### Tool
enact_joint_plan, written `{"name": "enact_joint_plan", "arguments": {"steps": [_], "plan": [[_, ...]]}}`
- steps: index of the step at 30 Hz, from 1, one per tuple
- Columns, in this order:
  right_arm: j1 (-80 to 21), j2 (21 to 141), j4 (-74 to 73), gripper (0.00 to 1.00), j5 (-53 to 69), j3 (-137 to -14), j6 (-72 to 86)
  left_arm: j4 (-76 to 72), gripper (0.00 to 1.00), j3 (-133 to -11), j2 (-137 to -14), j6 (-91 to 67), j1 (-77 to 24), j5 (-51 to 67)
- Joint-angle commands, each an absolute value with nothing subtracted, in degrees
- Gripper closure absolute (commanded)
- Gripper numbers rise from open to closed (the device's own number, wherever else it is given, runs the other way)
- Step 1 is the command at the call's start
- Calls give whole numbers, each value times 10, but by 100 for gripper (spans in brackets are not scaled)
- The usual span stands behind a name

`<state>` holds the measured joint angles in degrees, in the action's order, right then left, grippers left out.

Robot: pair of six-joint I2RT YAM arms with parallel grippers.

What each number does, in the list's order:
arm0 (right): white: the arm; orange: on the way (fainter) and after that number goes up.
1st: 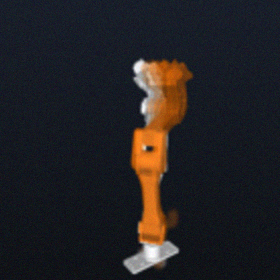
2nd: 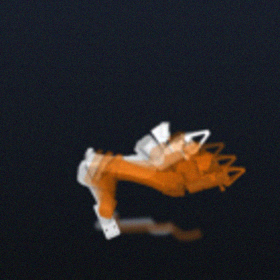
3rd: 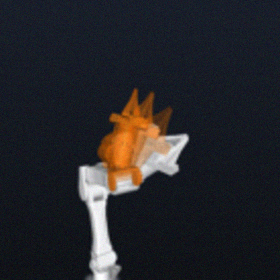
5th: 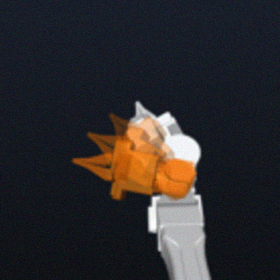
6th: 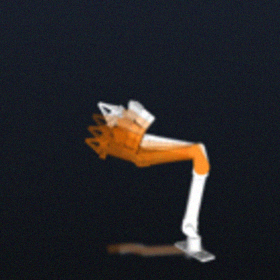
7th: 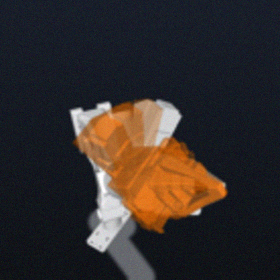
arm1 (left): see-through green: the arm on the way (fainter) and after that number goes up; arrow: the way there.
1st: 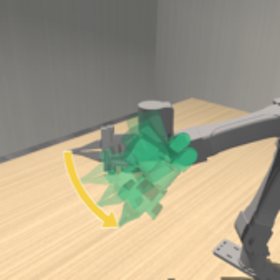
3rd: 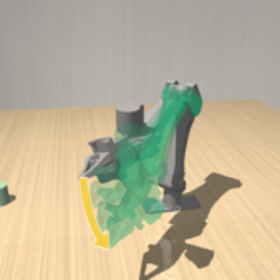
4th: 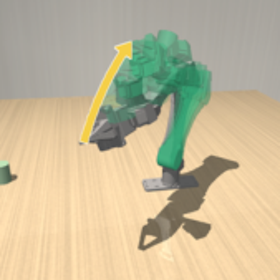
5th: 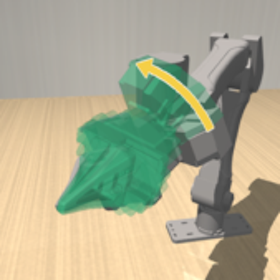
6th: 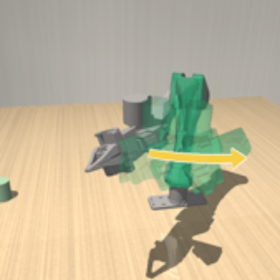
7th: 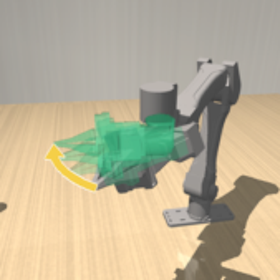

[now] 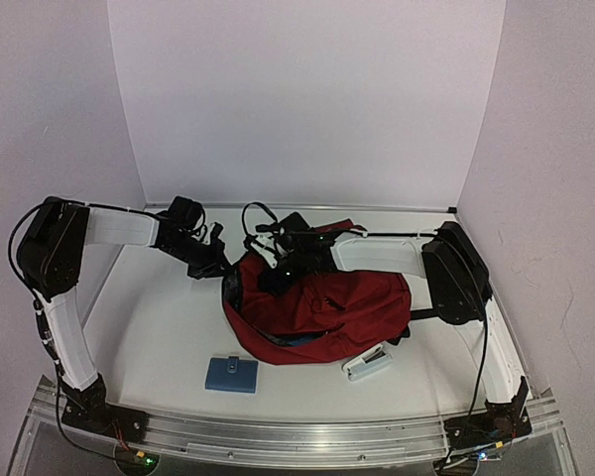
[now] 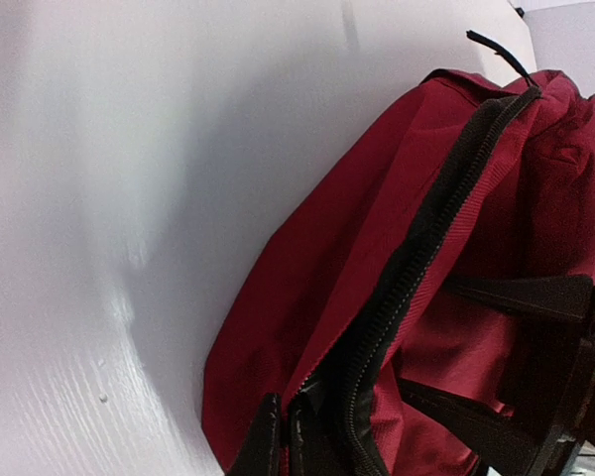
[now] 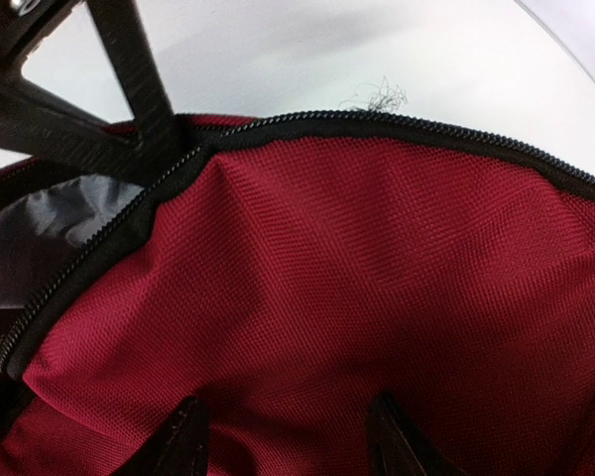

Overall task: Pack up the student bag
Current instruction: Adjust the student bag at the center of the board.

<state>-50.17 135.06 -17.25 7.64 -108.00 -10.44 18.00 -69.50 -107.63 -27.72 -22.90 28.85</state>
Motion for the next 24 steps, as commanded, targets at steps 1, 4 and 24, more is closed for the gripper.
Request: {"name": "enact_joint_plan", "arguments": {"steps": [1,4,24], "plan": [[-495,1336,-217,45,79,-1051,-90,162,100,-718,-1020,-287,-230,226],[-495,1339,-219,44,80,-1035,-91,158,100,-714,-980,-293,-230,173],[-458,1312,-216,34,156,-1205,-61,101,100,-684,-954,-296,-230,187]]}}
